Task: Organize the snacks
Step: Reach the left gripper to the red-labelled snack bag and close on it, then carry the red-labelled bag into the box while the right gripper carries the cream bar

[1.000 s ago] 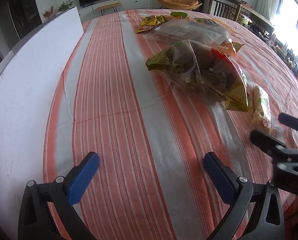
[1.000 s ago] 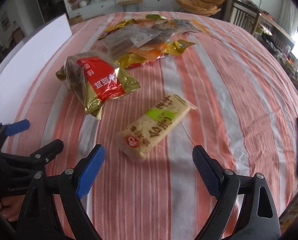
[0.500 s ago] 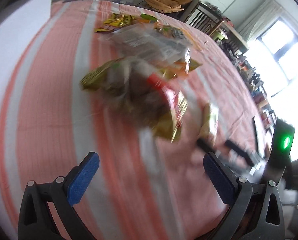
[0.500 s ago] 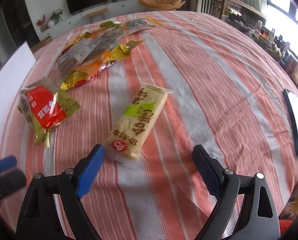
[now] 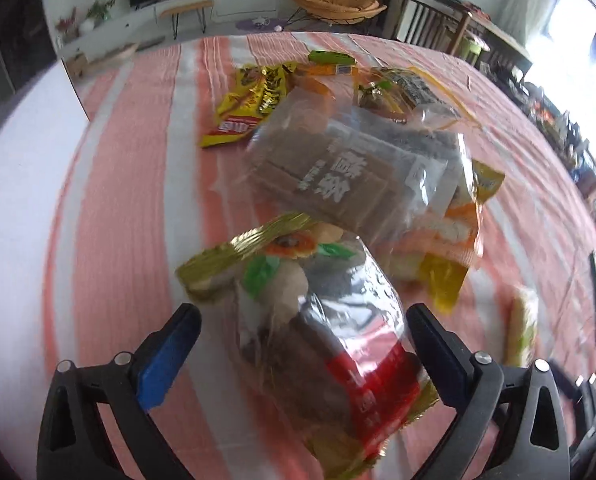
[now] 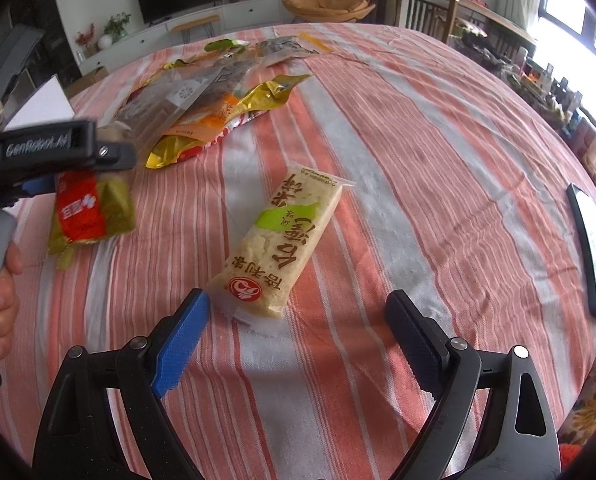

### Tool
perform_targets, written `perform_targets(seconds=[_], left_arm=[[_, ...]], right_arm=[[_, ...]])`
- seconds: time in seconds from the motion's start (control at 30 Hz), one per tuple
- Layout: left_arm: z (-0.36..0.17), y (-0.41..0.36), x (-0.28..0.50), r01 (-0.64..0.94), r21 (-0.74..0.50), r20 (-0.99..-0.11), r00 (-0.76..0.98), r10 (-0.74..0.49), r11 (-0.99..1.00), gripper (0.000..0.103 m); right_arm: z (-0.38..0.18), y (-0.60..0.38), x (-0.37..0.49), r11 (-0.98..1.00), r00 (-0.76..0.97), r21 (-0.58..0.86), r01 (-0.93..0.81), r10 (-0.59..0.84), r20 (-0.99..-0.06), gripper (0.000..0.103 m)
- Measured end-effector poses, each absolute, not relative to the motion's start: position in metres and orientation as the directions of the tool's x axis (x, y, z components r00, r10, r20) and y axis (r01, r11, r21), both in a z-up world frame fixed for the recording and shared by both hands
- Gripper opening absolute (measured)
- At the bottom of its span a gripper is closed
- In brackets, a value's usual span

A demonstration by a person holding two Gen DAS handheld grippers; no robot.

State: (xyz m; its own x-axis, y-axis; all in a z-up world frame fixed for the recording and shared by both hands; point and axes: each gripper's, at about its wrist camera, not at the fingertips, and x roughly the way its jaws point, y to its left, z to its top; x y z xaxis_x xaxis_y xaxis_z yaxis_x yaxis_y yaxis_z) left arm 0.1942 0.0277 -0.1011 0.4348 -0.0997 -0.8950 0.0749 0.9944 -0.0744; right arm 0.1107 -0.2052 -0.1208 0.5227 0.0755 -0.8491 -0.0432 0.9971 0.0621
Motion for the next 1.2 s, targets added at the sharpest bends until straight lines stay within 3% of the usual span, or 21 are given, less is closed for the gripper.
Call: perform_targets(seconds=[0.2, 0.3, 0.43, 0.8, 0.87, 0.93, 1.1, 1.2], left_arm=[[-0.093, 0.048, 0.16, 0.136, 0.102, -0.887, 0.461, 0.028, 0.985, 0.1], [-0.095, 0.043, 0.159, 0.207, 0.08, -0.887, 0.461, -0.025, 0.975, 0.1], [-0.103, 0.028, 0.166, 0.26, 0.075, -0.882, 0.467, -0.057, 0.963, 0.1], [-0.108, 0.04, 0.182, 0.173, -0.033, -0.895, 0.433, -0.107, 0.984, 0.099], [-0.105, 0.038, 0.179, 0.187, -0.034, -0.889, 0.444, -0.116, 0.982, 0.092], [-0.106, 0.036, 0.179, 0.194, -0.003, -0.89, 0.447, -0.091, 0.981, 0.069], [-0.103, 0.045, 0.168, 0.175, -0.035, -0.882, 0.457, -0.113, 0.984, 0.06], [-0.097, 0.059, 0.149, 0.133, -0.096, -0.868, 0.474, -0.149, 0.986, 0.059]], right_arm=[[-0.11, -0.244, 0.102, 0.958, 0.59, 0.285, 0.04, 0.208, -0.78, 0.091], [-0.115, -0.261, 0.105, 0.922, 0.583, 0.375, 0.097, 0.253, -0.772, 0.091], [-0.116, -0.252, 0.107, 0.942, 0.574, 0.324, 0.087, 0.219, -0.789, 0.091], [-0.117, -0.249, 0.104, 0.953, 0.572, 0.295, 0.071, 0.204, -0.795, 0.092], [-0.118, -0.248, 0.104, 0.957, 0.57, 0.282, 0.069, 0.195, -0.799, 0.092], [-0.118, -0.248, 0.104, 0.957, 0.57, 0.281, 0.069, 0.193, -0.799, 0.092], [-0.118, -0.252, 0.103, 0.944, 0.575, 0.321, 0.073, 0.223, -0.787, 0.092], [-0.118, -0.287, 0.094, 0.803, 0.631, 0.591, 0.073, 0.422, -0.651, 0.092]])
